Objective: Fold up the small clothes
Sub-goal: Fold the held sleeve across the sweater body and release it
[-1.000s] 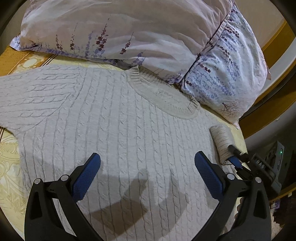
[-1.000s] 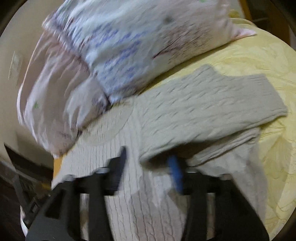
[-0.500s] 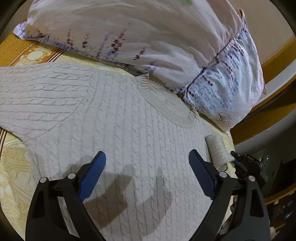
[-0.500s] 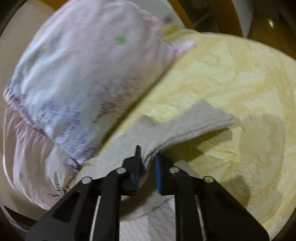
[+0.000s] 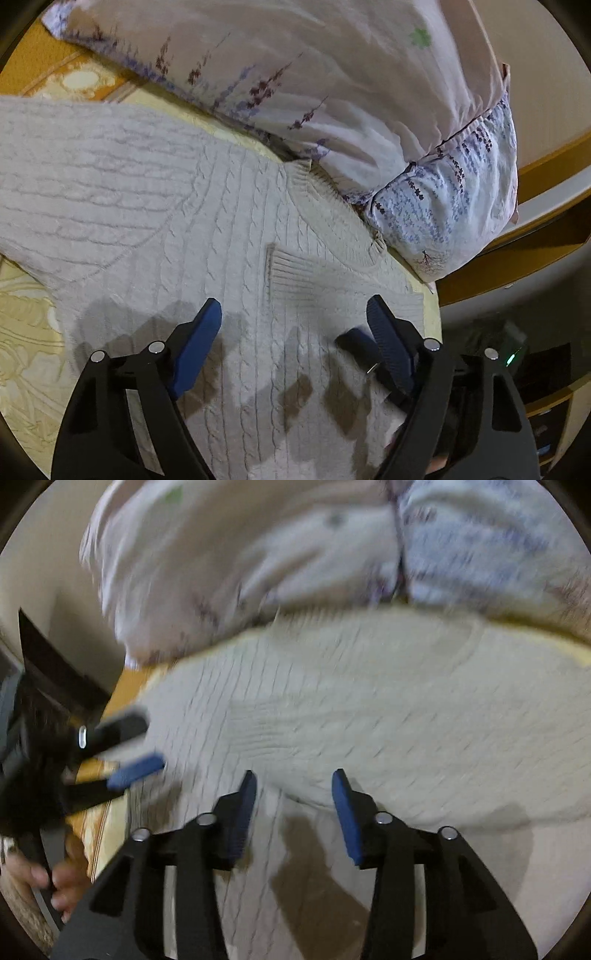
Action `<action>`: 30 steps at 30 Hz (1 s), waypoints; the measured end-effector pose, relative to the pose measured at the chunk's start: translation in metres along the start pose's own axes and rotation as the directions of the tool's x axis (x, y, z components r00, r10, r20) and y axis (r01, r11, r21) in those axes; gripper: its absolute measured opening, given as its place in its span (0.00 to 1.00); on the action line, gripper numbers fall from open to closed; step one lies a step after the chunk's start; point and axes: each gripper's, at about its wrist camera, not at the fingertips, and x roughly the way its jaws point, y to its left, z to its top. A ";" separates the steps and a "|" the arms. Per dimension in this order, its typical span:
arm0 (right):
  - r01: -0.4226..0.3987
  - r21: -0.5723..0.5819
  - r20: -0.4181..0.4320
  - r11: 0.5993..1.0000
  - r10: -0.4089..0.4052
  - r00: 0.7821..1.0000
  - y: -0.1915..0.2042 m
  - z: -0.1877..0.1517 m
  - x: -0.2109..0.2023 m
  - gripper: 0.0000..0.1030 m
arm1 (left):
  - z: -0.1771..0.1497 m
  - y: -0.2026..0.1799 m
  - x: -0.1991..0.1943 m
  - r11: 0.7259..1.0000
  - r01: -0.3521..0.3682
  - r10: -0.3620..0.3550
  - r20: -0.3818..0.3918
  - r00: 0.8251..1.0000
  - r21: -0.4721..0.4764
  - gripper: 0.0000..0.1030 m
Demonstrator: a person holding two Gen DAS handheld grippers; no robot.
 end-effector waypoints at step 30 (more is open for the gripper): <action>0.076 0.385 0.167 0.920 -0.150 0.974 -0.116 -0.035 -0.098 0.66 | 0.043 -0.002 0.064 0.992 -0.104 0.113 -0.139 0.984 0.071 0.02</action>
